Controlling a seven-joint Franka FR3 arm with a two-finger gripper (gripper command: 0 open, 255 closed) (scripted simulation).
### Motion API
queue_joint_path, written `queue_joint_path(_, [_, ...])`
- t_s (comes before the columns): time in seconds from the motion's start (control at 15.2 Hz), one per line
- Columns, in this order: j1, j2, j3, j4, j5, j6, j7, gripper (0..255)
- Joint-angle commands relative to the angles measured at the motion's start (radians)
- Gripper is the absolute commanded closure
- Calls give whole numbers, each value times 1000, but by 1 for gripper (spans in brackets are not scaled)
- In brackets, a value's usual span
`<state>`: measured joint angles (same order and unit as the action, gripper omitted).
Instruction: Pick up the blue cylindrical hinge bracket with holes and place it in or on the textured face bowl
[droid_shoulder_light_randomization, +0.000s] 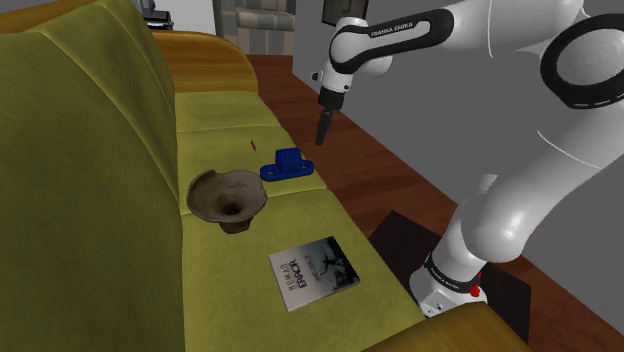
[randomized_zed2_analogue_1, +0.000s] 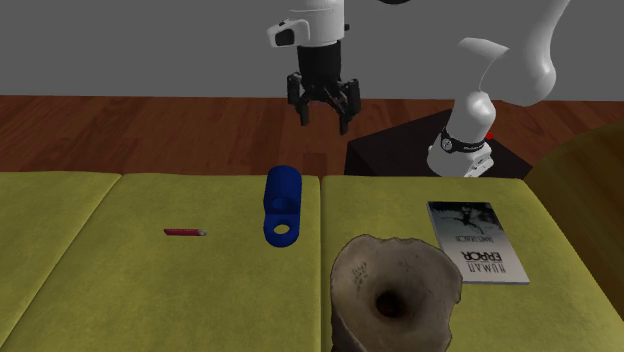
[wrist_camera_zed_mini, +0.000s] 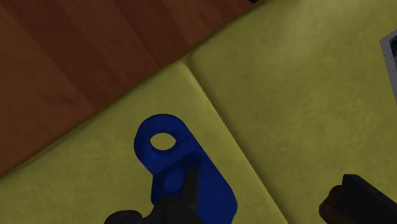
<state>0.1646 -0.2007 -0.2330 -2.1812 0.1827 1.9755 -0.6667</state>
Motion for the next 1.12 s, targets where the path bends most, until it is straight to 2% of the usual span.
queue_joint_path(0.0, [14,89,-12,74,29,5,-87,0])
queue_joint_path(0.59, [22,456,17,426,151,-23,-401,0])
queue_joint_path(1.06, [28,491,30,392,168,45,-419,0])
